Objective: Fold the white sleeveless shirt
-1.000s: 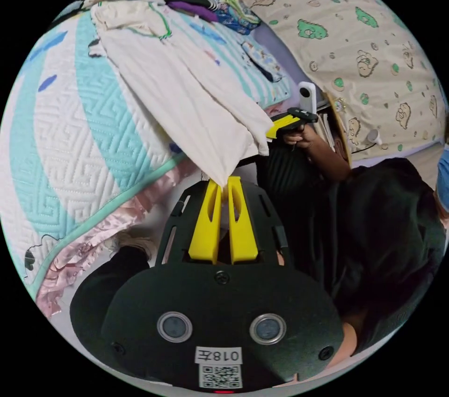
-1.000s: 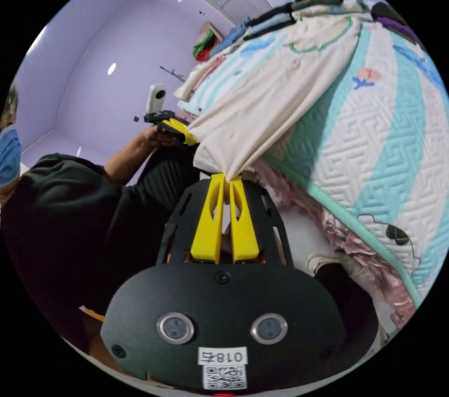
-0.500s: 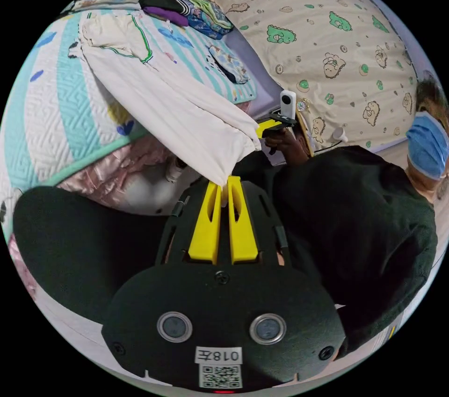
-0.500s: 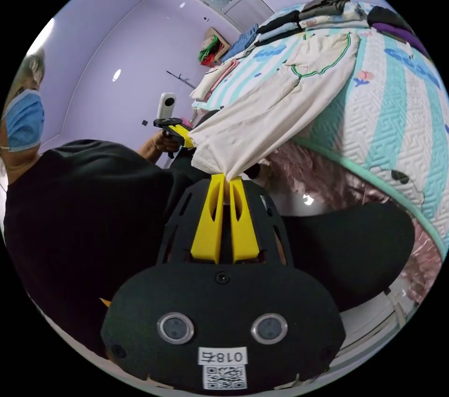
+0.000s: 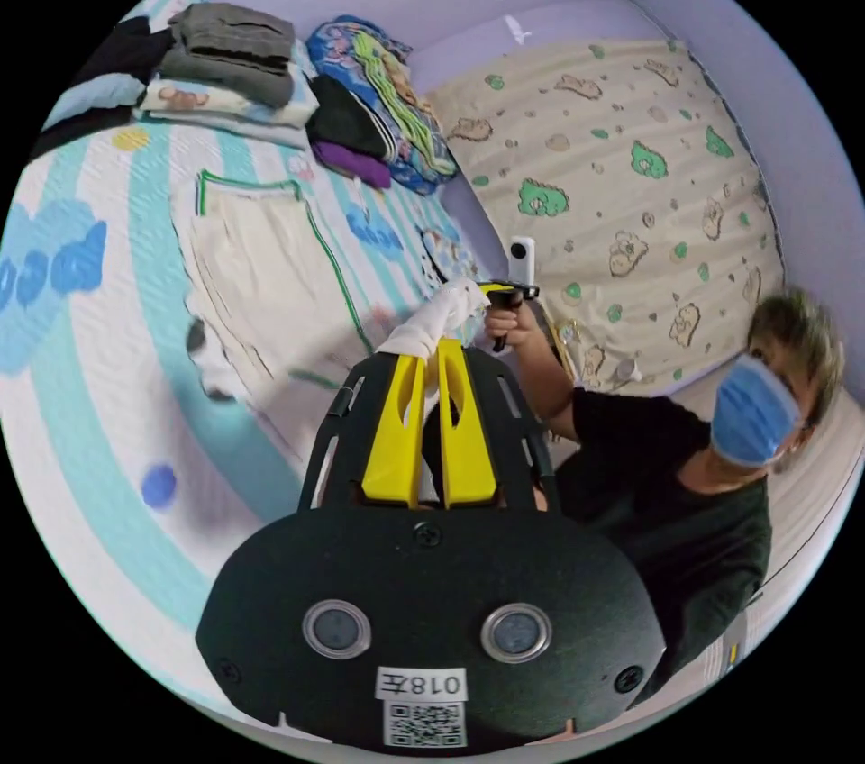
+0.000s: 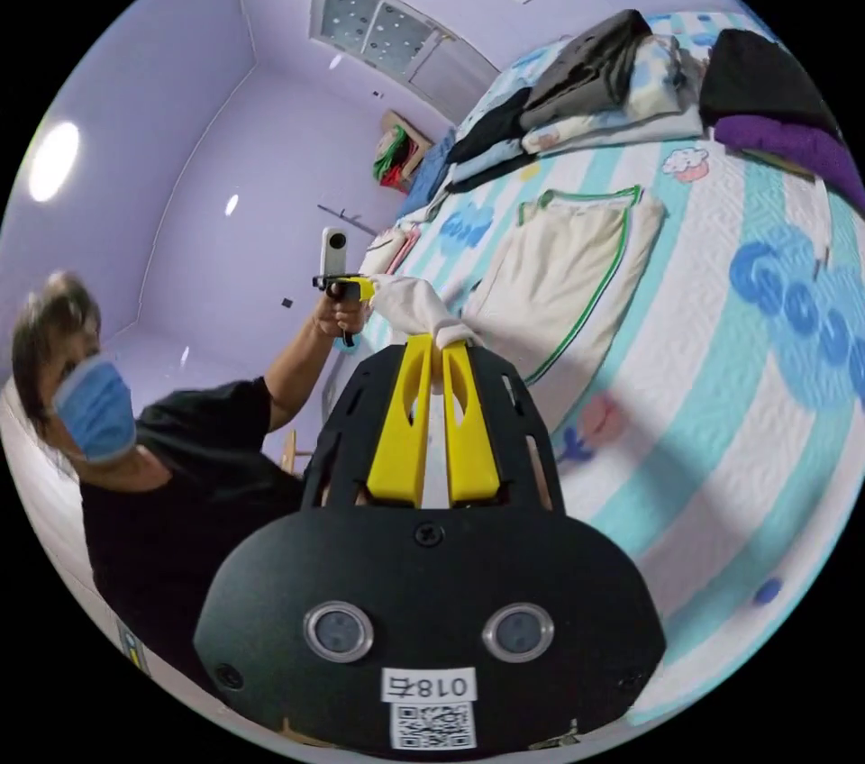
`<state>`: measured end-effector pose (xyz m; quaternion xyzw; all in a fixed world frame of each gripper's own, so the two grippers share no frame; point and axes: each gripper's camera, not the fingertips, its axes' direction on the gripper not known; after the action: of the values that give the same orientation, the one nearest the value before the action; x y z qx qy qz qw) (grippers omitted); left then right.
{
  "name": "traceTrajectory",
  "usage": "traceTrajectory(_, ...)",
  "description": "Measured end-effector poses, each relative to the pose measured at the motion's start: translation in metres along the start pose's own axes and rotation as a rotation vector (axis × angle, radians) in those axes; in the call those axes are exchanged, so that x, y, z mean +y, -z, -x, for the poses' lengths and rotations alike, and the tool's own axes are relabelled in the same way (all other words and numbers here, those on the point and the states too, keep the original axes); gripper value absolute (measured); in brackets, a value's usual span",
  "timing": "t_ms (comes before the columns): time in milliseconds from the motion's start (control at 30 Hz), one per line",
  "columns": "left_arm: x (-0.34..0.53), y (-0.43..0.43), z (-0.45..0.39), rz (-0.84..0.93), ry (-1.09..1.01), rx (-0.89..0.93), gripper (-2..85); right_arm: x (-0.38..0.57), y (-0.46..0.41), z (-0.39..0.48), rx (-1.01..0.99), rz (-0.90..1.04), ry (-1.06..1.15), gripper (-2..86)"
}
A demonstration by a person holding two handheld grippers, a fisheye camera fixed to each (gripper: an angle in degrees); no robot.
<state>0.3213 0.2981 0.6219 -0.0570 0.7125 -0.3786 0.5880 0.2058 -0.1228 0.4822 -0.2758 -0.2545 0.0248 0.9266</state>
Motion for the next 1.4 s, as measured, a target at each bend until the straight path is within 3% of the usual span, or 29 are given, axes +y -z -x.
traceTrajectory(167, -0.08, 0.005, 0.137, -0.075, 0.211, 0.031, 0.0, -0.12, -0.011, -0.101, -0.051, 0.033, -0.213, 1.6)
traceTrajectory(300, -0.095, 0.01, 0.213, -0.146, 0.326, 0.116, 5.0, -0.145, -0.014, -0.14, -0.122, 0.008, -0.341, 4.4)
traceTrajectory(367, -0.093, 0.019, 0.231, -0.217, 0.332, 0.215, 8.9, -0.149, -0.006, -0.148, -0.28, -0.076, -0.357, 7.9)
traceTrajectory(467, -0.093, 0.038, 0.245, -0.316, 0.314, 0.279, 11.9, -0.154, 0.009, -0.145, -0.345, -0.175, -0.343, 10.0)
traceTrajectory(667, -0.098, 0.064, 0.267, -0.502, 0.325, 0.338, 12.1, -0.158, 0.032, -0.141, -0.472, -0.465, -0.432, 10.0)
traceTrajectory(833, -0.084, 0.087, 0.284, -0.763, 0.37, 0.336, 9.8, -0.155, 0.042, -0.127, -0.503, -0.718, -0.466, 7.7)
traceTrajectory(900, -0.095, 0.09, 0.276, -0.688, 0.273, 0.324, 7.9, -0.168, 0.043, -0.111, -0.462, -0.646, -0.377, 7.2)
traceTrajectory(1000, -0.129, 0.077, 0.247, -0.375, 0.073, 0.214, 5.4, -0.2, 0.033, -0.07, -0.25, -0.392, -0.166, 7.2)
traceTrajectory(1033, -0.144, 0.064, 0.242, -0.241, 0.046, 0.166, 5.6, -0.213, 0.023, -0.057, -0.169, -0.282, -0.12, 7.2)
traceTrajectory(1100, -0.163, 0.047, 0.245, -0.144, 0.075, 0.123, 7.1, -0.231, 0.008, -0.048, -0.078, -0.18, -0.106, 7.7)
traceTrajectory(1200, -0.184, 0.044, 0.264, -0.22, 0.178, 0.081, 9.3, -0.251, -0.006, -0.051, 0.05, -0.158, -0.175, 7.3)
traceTrajectory(1300, -0.19, 0.047, 0.279, -0.313, 0.282, 0.159, 10.6, -0.252, -0.006, -0.055, -0.048, -0.231, -0.228, 7.1)
traceTrajectory(1400, -0.188, 0.057, 0.26, -0.357, 0.168, 0.286, 10.3, -0.241, 0.006, -0.046, -0.211, -0.294, -0.163, 7.9)
